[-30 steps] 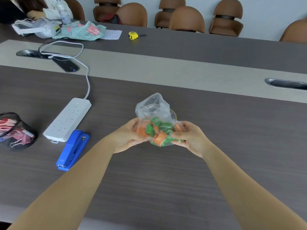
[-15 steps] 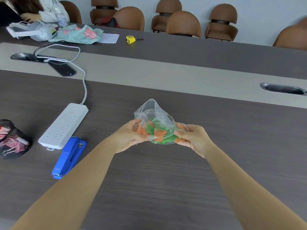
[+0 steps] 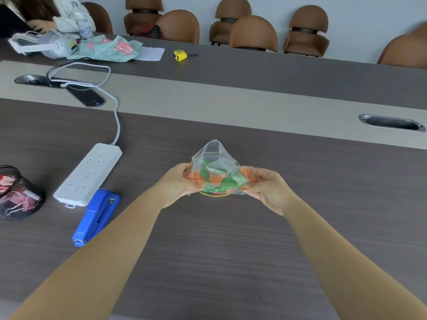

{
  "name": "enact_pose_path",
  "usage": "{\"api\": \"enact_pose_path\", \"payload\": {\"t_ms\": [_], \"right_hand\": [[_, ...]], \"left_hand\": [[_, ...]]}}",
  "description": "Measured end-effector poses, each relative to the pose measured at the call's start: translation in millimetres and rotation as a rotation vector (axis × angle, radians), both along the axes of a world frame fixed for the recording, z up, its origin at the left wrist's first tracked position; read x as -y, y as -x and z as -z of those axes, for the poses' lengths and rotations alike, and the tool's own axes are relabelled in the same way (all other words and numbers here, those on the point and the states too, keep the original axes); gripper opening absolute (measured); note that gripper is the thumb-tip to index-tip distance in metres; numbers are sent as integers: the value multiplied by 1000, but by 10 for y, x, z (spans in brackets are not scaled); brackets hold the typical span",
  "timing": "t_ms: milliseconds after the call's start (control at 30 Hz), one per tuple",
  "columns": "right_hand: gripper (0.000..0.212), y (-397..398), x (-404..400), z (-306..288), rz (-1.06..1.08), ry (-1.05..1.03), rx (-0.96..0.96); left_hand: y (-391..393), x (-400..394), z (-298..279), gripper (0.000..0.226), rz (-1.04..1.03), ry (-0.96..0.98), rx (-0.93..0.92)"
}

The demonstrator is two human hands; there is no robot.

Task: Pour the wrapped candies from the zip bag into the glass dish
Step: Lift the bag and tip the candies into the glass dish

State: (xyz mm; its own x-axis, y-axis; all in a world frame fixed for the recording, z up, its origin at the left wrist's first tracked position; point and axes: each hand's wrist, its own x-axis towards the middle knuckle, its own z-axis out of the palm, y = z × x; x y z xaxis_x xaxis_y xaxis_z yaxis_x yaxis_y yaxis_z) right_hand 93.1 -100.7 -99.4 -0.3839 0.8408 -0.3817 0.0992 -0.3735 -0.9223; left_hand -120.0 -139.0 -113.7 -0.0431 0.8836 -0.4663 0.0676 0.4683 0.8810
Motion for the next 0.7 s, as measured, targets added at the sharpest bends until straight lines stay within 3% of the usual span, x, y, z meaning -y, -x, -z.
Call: {"api": "enact_pose_path", "payload": {"t_ms": [167, 433, 600, 700], "right_hand": [[25, 116, -47, -35, 83, -82, 190], [32, 116, -130, -114, 90, -158, 440], [25, 102, -194, -197, 125, -162, 298], [19, 101, -181, -271, 94, -187, 170]], "left_hand": [[41, -49, -65, 84, -12, -72, -12], [104, -106, -143, 74, 46, -28, 10], [81, -157, -272, 52, 3, -100, 20], [64, -198, -295, 55, -3, -130, -11]]}}
